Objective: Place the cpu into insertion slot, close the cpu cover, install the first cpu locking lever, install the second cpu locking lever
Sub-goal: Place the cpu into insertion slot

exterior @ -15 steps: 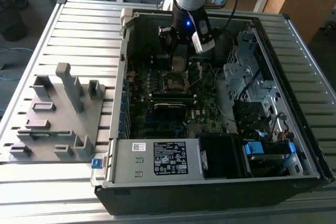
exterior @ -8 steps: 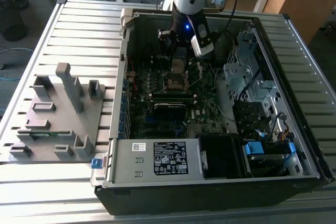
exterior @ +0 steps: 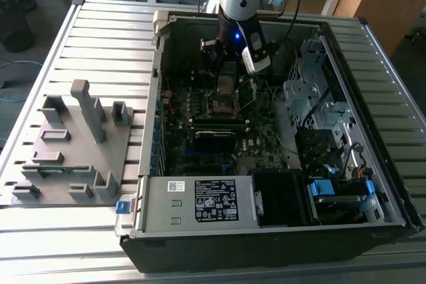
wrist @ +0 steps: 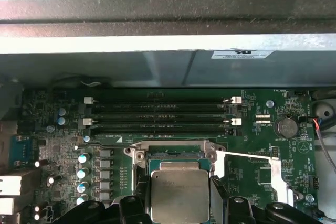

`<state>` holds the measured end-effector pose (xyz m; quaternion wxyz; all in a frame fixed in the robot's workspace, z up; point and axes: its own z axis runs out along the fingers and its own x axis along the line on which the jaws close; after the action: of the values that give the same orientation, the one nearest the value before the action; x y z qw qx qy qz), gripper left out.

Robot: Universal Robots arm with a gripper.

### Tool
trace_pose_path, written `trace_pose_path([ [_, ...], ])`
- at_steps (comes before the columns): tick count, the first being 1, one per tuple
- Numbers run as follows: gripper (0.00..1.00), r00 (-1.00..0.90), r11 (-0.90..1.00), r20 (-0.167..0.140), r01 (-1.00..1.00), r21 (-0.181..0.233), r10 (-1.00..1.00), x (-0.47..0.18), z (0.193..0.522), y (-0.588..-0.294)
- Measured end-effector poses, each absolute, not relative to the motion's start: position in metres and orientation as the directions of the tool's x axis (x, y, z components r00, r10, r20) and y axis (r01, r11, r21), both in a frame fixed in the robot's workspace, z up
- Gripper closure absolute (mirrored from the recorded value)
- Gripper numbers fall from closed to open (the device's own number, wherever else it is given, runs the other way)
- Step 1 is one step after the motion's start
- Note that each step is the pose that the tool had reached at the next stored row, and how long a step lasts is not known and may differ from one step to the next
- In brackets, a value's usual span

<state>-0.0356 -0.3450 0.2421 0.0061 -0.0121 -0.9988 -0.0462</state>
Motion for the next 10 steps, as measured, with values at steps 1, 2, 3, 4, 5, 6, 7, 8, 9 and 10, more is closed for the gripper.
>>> trace_pose_path([
  [1, 0.46, -1.000, 0.995, 0.013, 0.025, 0.092, 0.024, -0.0356, 0.2421, -0.3450],
  [2, 0.46, -1.000, 0.995, 0.013, 0.025, 0.092, 0.024, -0.0356, 0.2420, -0.3450],
  [3, 0.46, -1.000, 0.995, 0.013, 0.025, 0.092, 0.024, -0.0356, 0.2420, -0.3450],
  [4, 0.46, -1.000, 0.995, 0.013, 0.025, 0.092, 0.024, -0.0356, 0.2420, -0.3450],
  [5, 0.46, -1.000, 0.995, 0.013, 0.025, 0.092, 0.024, -0.0356, 0.2419, -0.3450],
  [6, 0.46, -1.000, 0.995, 0.013, 0.025, 0.092, 0.024, -0.0356, 0.2419, -0.3450],
  [7, 0.46, -1.000, 0.995, 0.013, 0.025, 0.092, 0.024, -0.0356, 0.2419, -0.3450],
  [8, 0.46, -1.000, 0.995, 0.013, 0.025, 0.092, 0.024, -0.0356, 0.2419, -0.3450],
  [9, 0.46, -1.000, 0.995, 0.013, 0.025, 0.092, 0.024, -0.0356, 0.2419, -0.3450],
  [10, 0.46, -1.000, 0.995, 0.013, 0.025, 0.092, 0.024, -0.0356, 0.2419, -0.3450],
])
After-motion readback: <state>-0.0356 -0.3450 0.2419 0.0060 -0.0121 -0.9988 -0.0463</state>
